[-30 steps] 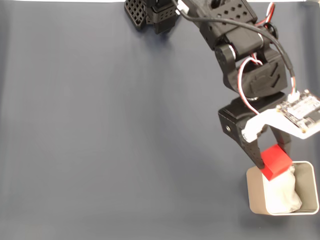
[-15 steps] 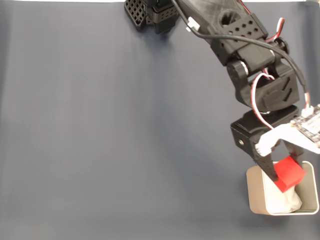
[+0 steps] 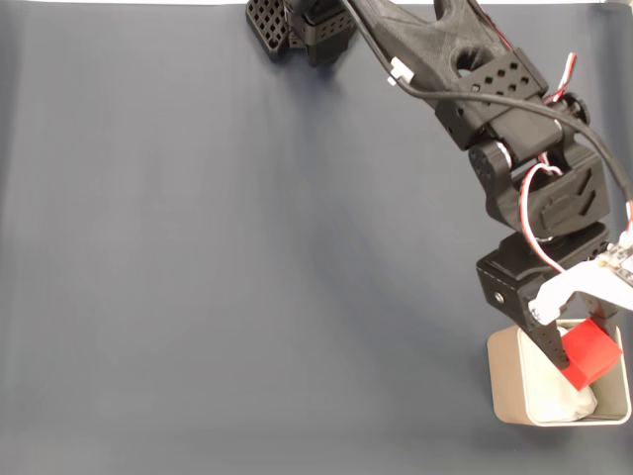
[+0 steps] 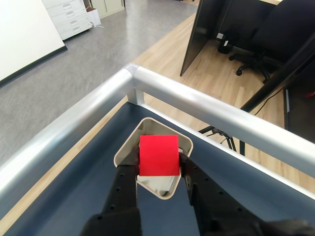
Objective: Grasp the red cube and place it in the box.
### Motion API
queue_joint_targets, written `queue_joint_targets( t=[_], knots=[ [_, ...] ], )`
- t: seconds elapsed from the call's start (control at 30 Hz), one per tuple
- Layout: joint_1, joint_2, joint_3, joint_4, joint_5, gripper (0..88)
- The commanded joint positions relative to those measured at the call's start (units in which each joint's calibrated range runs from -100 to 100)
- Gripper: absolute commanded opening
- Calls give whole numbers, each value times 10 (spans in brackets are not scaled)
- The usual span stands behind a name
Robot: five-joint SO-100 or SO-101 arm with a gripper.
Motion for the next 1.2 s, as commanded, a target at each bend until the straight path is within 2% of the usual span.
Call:
queue_joint_targets(
  t=[0.0,1.17],
  knots=[
    [-5,-2,-45,-15,3,0],
    [-2,53,-81,-24,1,0]
  ],
)
